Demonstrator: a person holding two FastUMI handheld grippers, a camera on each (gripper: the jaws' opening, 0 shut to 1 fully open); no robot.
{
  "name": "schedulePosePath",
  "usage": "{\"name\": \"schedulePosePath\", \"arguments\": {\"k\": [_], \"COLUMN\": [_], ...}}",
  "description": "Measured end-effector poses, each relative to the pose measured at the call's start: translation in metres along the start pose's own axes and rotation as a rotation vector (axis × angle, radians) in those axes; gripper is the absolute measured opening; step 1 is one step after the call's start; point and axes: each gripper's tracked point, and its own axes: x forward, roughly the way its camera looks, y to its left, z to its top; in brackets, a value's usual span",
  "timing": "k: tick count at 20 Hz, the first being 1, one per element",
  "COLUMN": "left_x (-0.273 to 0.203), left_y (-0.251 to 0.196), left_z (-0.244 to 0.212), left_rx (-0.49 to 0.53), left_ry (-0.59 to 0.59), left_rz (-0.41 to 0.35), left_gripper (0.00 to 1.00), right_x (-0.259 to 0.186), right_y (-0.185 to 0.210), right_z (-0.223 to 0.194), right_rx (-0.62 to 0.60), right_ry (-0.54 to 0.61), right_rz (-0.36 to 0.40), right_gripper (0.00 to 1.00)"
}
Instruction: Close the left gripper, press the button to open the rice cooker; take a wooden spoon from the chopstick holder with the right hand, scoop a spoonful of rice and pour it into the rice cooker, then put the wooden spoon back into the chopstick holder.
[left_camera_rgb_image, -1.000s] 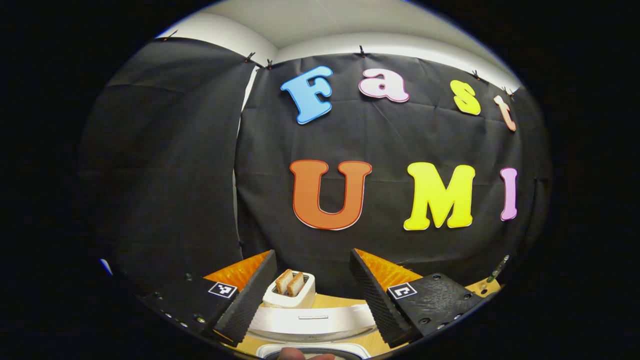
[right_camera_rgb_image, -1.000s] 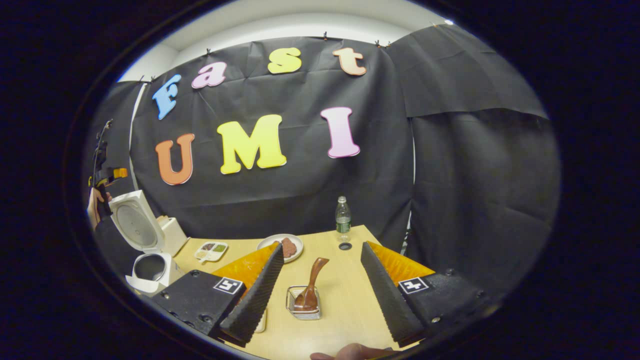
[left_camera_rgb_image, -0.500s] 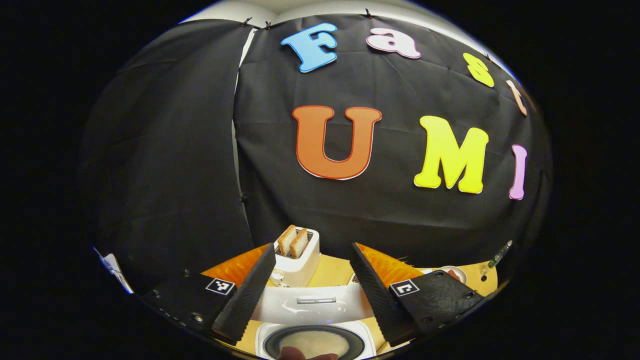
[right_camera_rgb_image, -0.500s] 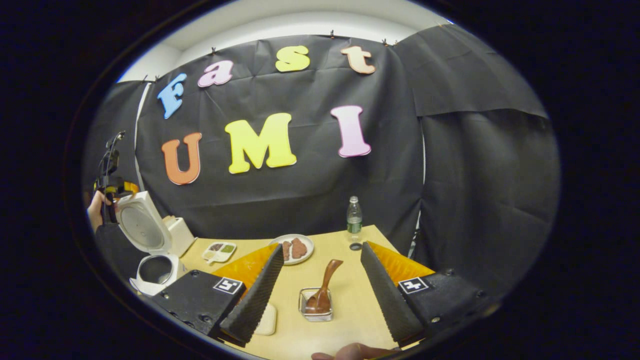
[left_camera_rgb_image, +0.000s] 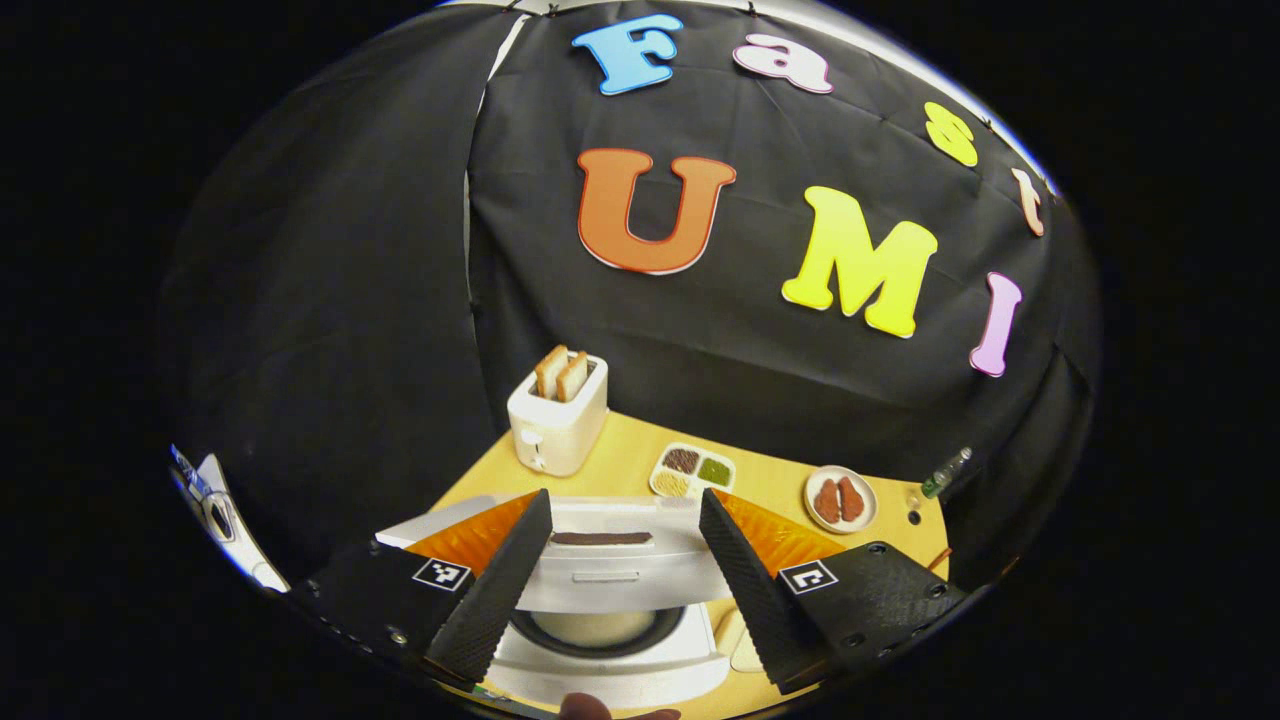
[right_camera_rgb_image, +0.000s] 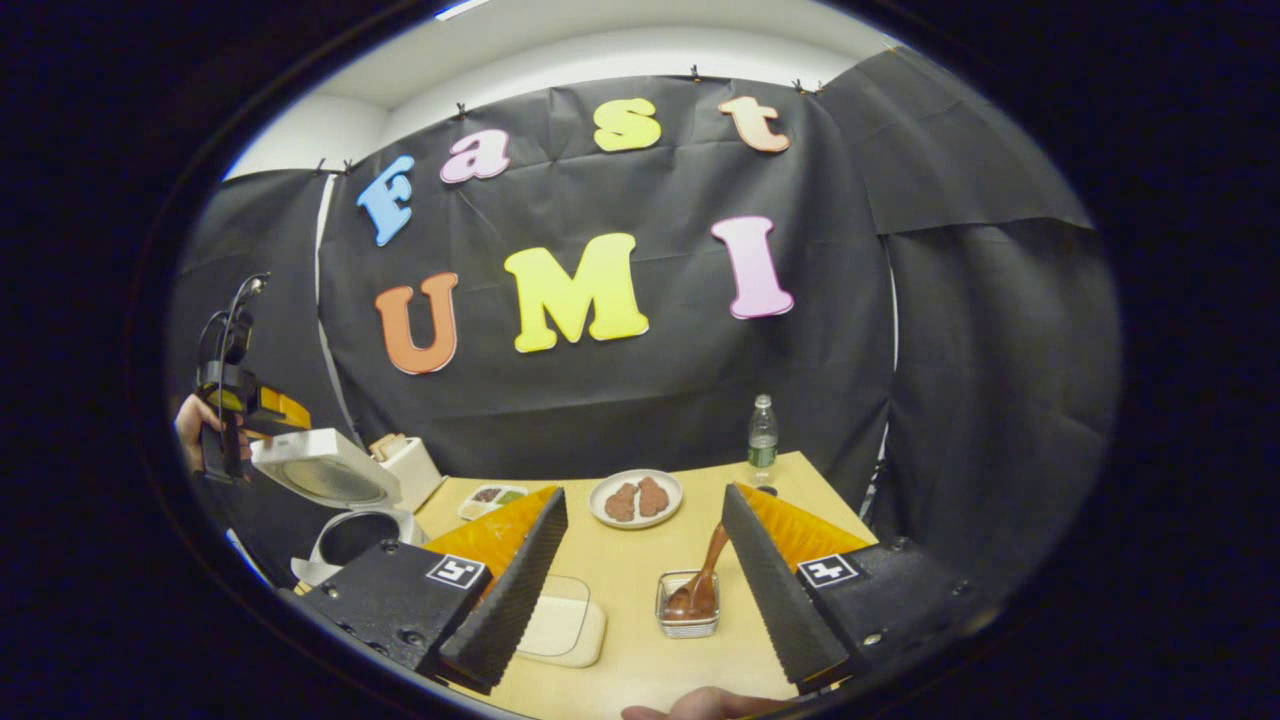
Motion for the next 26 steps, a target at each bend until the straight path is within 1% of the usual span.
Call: {"name": "schedulePosePath", "arguments": {"k": [3, 6, 12, 16, 18, 19, 22, 23, 24, 26], "left_x": [-0.011, -0.013, 0.001, 0.007, 0.007, 0.010, 0.012, 0.012, 0.011, 0.012], "left_y": [0.000, 0.003, 0.010, 0.014, 0.010, 0.009, 0.013, 0.014, 0.014, 0.016], "left_z": [-0.046, -0.089, -0.142, -0.164, -0.176, -0.173, -0.180, -0.181, -0.183, -0.183], "left_rx": [-0.031, -0.041, -0.040, -0.043, -0.087, -0.095, -0.080, -0.062, -0.035, 0.009], "left_ry": [0.070, 0.142, 0.257, 0.314, 0.373, 0.361, 0.392, 0.398, 0.399, 0.372], "left_rz": [-0.011, 0.001, 0.022, 0.042, 0.035, 0.035, 0.063, 0.073, 0.080, 0.115], "left_gripper": [0.96, 0.97, 0.96, 0.96, 0.96, 0.97, 0.98, 0.98, 0.98, 0.98], "right_x": [-0.011, -0.019, -0.018, -0.008, -0.001, 0.003, 0.019, 0.024, 0.029, 0.040], "right_y": [0.007, 0.010, 0.013, 0.012, 0.014, 0.017, 0.028, 0.031, 0.033, 0.035], "right_z": [-0.015, -0.029, -0.030, -0.036, -0.037, -0.037, -0.041, -0.042, -0.044, -0.048], "right_rx": [-0.006, -0.015, -0.024, -0.015, -0.015, -0.010, 0.018, 0.029, 0.037, 0.040], "right_ry": [0.026, 0.066, 0.074, 0.095, 0.105, 0.107, 0.122, 0.127, 0.133, 0.147], "right_rz": [0.024, 0.035, 0.051, 0.055, 0.066, 0.075, 0.102, 0.113, 0.122, 0.140], "right_gripper": [0.98, 0.98, 0.97, 0.98, 0.98, 0.98, 0.97, 0.99, 0.98, 0.98]}}
